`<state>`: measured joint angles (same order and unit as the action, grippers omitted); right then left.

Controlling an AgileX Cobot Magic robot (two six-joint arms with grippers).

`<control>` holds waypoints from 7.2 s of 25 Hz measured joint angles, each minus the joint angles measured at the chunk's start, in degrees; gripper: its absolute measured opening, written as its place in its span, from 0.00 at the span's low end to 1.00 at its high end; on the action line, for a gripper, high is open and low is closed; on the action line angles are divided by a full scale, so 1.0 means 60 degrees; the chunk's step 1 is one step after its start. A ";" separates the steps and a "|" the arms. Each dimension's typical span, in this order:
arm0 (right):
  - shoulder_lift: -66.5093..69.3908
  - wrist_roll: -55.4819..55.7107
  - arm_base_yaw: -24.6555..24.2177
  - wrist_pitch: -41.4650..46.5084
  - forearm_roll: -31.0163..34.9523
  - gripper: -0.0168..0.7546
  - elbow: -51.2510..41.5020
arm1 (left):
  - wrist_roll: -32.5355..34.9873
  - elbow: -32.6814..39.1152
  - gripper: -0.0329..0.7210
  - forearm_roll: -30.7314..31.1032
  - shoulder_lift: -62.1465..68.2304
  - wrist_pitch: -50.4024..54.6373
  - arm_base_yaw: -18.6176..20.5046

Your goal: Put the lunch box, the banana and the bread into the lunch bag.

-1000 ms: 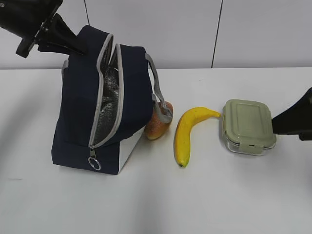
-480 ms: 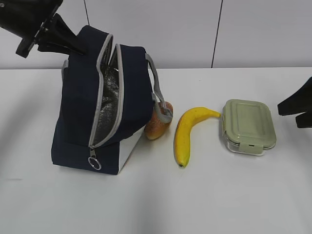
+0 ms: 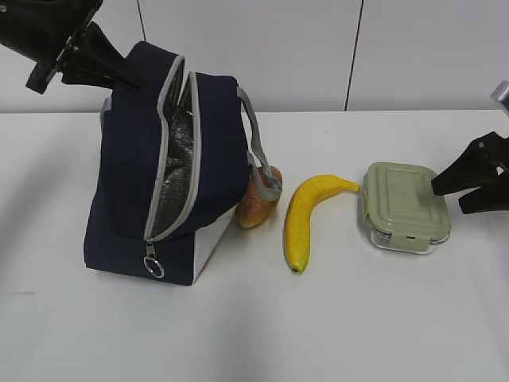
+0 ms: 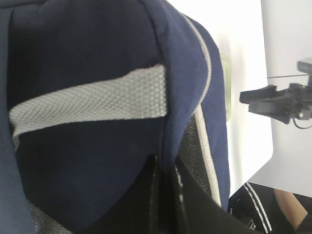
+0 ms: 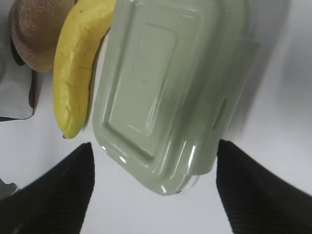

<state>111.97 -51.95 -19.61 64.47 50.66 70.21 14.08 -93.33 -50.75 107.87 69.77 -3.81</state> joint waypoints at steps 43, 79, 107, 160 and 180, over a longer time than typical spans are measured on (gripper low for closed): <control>0.2243 -0.1034 -0.0022 0.0504 0.1650 0.56 0.1215 | 0.0075 0.0000 0.03 0.0000 0.0000 0.0000 0.0000; -0.1904 0.2540 0.1921 0.0506 0.2085 0.55 0.1382 | 0.0095 0.0000 0.03 0.0000 0.0000 0.0000 0.0000; -0.0726 0.6194 0.6291 -0.1463 -0.1027 0.55 0.3753 | 0.0099 0.0000 0.03 -0.0404 0.0000 0.0000 0.0000; -0.0128 0.6935 0.7422 0.1046 -0.6627 0.71 0.7187 | 0.0099 0.0000 0.02 -0.0430 0.0000 0.0000 0.0440; -0.0666 1.1171 0.6474 -0.0594 -0.7130 0.70 0.3182 | 0.0099 -0.0020 0.02 0.0581 0.0000 0.0000 0.0901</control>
<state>107.97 15.08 19.23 60.91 7.88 89.30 14.68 -93.45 -47.26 107.87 69.77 1.60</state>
